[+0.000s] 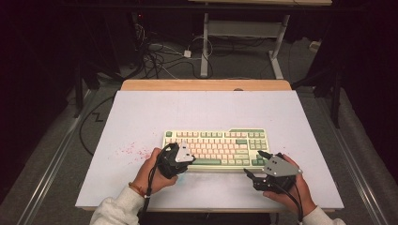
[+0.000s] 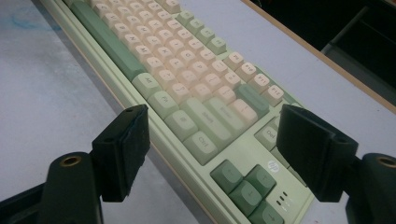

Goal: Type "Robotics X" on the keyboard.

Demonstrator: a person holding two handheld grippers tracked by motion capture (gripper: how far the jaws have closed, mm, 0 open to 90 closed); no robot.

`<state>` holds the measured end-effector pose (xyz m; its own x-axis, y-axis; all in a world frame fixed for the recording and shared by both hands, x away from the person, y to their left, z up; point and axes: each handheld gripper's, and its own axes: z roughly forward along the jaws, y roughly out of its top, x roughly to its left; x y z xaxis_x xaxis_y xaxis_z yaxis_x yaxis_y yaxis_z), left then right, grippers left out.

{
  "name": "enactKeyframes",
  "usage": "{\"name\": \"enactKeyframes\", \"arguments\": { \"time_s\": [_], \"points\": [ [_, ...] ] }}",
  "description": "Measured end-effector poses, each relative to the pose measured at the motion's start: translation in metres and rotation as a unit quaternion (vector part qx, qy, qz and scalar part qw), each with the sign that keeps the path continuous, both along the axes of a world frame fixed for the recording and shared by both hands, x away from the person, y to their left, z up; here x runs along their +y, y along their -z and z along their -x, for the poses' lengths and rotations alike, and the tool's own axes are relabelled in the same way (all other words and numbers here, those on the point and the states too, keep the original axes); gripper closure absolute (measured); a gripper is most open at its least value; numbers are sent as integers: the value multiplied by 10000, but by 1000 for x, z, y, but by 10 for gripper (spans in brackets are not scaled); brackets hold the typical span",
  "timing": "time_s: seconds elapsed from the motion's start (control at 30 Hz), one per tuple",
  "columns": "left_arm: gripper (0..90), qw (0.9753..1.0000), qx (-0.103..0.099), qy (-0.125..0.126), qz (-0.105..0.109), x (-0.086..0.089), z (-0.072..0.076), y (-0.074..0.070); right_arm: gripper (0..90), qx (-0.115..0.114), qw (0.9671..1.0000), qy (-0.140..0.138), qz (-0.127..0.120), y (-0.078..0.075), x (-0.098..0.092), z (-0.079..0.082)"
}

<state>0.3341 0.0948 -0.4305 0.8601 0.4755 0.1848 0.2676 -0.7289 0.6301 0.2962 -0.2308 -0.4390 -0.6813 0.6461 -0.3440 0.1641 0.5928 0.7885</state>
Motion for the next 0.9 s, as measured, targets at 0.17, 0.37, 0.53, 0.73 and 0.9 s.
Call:
{"name": "enactKeyframes", "arguments": {
  "time_s": [0.17,0.37,0.53,0.73,0.9],
  "points": [
    [843,10000,27,-23,-53,-1,-6,3,265,33,10000,-7,12,1,0,-1],
    [843,9999,93,-94,-67,0,-12,7,264,47,10000,22,32,1,-1,-1],
    [843,9998,126,-75,-167,-2,-13,10,265,48,10000,7,43,1,-1,-1],
    [841,9996,155,-82,-200,-1,-15,11,266,53,10000,5,54,1,-1,-1],
    [840,9996,198,-78,-209,0,-16,13,267,67,10000,8,52,2,0,-1]
  ]
}}
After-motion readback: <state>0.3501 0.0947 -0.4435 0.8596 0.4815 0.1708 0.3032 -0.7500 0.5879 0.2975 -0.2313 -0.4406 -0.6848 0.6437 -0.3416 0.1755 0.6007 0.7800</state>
